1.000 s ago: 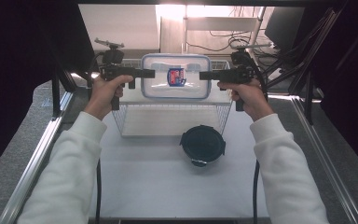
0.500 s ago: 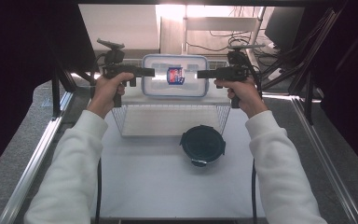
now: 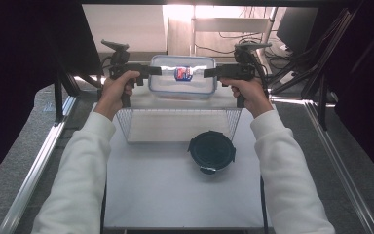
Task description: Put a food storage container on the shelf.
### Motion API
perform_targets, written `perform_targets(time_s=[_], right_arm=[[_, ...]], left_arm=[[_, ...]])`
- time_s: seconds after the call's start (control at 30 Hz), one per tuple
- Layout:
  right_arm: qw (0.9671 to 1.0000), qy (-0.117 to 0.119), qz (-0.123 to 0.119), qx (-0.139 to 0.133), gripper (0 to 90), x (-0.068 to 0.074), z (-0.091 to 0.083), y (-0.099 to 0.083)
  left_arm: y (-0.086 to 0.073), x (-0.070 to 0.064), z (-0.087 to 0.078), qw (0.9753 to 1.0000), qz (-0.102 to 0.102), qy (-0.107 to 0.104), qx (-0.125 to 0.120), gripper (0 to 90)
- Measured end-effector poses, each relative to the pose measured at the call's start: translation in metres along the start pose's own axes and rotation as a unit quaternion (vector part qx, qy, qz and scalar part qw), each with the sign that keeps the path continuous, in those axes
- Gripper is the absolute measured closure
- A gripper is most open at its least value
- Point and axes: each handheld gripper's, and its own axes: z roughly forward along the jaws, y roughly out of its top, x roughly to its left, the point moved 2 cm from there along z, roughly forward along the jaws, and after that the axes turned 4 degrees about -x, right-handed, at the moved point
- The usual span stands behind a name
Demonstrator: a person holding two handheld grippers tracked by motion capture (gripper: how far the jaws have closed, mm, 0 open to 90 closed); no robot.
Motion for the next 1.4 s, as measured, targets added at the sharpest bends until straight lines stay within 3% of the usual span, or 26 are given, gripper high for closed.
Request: perform_targets(time_s=[0.13,0.67,0.77,0.93,1.0,1.1,1.13,1.2,1.23,1.27,1.3,1.33,1.4], right_arm=[[0.9997,-0.002,0.023,0.004,38.5,-0.002,0.003,0.002],[0.9980,-0.033,0.054,0.003,33.1,-0.005,0.013,0.006],[0.9962,-0.063,0.061,-0.004,31.4,-0.003,0.016,0.005],[0.9950,-0.084,0.046,-0.027,31.3,0.000,0.016,0.003],[0.9947,-0.088,0.040,-0.034,28.7,0.002,0.015,0.002],[0.9955,-0.072,0.040,-0.047,25.5,0.003,0.012,0.000],[0.9965,-0.057,0.028,-0.054,23.4,0.004,0.006,-0.002],[0.9961,-0.044,0.010,-0.075,23.4,0.005,-0.003,-0.004],[0.9956,-0.039,0.000,-0.086,23.4,0.005,-0.009,-0.005],[0.9956,-0.039,0.000,-0.086,23.4,0.005,-0.009,-0.005],[0.9951,-0.036,-0.015,-0.091,23.3,0.006,-0.017,-0.007],[0.9936,-0.040,-0.048,-0.094,23.2,0.007,-0.028,-0.010],[0.9923,-0.043,-0.062,-0.098,23.3,0.007,-0.033,-0.012]], left_arm=[[0.001,0.002,0.003,0.9999,-0.012,0.002,-0.003,41.6],[0.000,0.007,0.014,0.9991,-0.035,0.013,-0.017,37.7],[-0.001,0.010,0.016,0.9989,-0.036,0.020,-0.021,36.7],[-0.003,0.011,0.018,0.9988,-0.034,0.016,-0.032,33.8],[-0.005,0.011,0.018,0.9988,-0.018,0.030,-0.036,27.7],[-0.006,0.009,0.015,0.9979,-0.003,0.049,-0.044,20.8],[-0.006,0.004,0.006,0.9956,0.018,0.064,-0.066,19.6],[-0.008,-0.002,-0.004,0.9936,0.037,0.069,-0.081,18.6],[-0.008,-0.002,-0.004,0.9936,0.037,0.069,-0.081,18.6],[-0.011,-0.007,-0.011,0.9924,0.054,0.070,-0.086,18.6],[-0.014,-0.011,-0.016,0.9915,0.067,0.070,-0.087,18.6],[-0.020,-0.017,-0.022,0.9899,0.089,0.072,-0.084,18.5],[-0.025,-0.021,-0.026,0.9892,0.099,0.071,-0.081,18.5]])
